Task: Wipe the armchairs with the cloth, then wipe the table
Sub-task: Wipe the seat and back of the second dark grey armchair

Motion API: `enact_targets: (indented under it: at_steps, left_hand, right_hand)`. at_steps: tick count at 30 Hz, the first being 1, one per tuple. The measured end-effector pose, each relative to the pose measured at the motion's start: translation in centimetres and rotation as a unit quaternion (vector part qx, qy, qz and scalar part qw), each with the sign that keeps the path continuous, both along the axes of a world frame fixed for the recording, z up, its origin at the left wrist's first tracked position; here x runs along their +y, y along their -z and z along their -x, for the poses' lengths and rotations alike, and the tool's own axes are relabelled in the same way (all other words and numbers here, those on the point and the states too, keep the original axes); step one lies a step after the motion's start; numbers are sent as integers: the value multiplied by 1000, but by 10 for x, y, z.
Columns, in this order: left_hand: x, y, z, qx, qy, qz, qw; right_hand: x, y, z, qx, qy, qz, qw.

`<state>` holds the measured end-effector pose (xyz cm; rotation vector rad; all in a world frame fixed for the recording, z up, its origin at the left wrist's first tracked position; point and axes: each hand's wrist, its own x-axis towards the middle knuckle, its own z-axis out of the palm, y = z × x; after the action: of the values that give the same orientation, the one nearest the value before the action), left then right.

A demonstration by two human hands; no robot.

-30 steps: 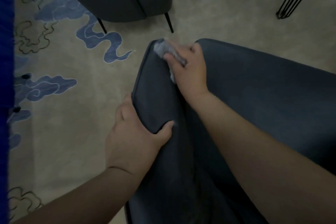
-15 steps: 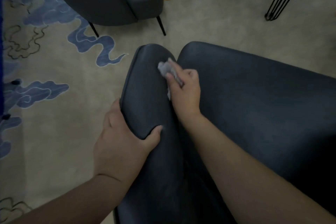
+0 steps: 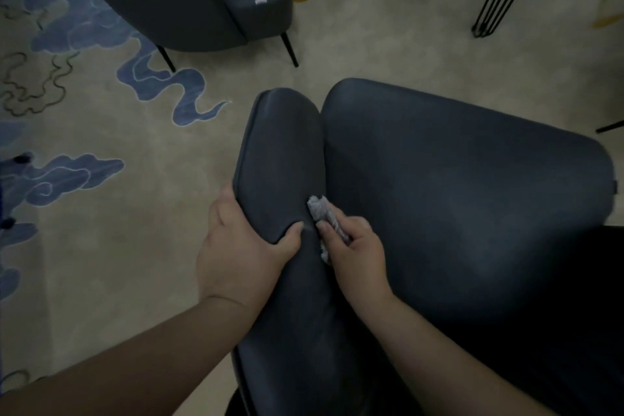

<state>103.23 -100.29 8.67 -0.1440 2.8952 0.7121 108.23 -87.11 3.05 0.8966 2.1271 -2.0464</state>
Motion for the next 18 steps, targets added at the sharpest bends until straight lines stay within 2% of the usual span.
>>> enact_targets:
  at_steps: [3,6,8,11,16,18]
  left_hand:
    - [1,2,2,-6,-5,-5,1000]
    - [2,4,0,-16,-7,7,1000]
    - [2,3,-2,-26,-2,-6,1000]
    - [-2,1,2,-76,15,-71,994]
    - [-48,-12,26,-167,179,-129,961]
    - [-80,-21,50,-164,224,-127,952]
  right_hand:
    - [6,-5,6,-31,-31,-21,999]
    - [16,-17,11,-40,-47,6,998]
    - [22,-29,10,-55,-10,-30,998]
    - [25,-50,7,-65,70,-104,990]
    - [11,-88,23,-56,122,-193,972]
    - [-6,-103,37,-49,137,-206,968]
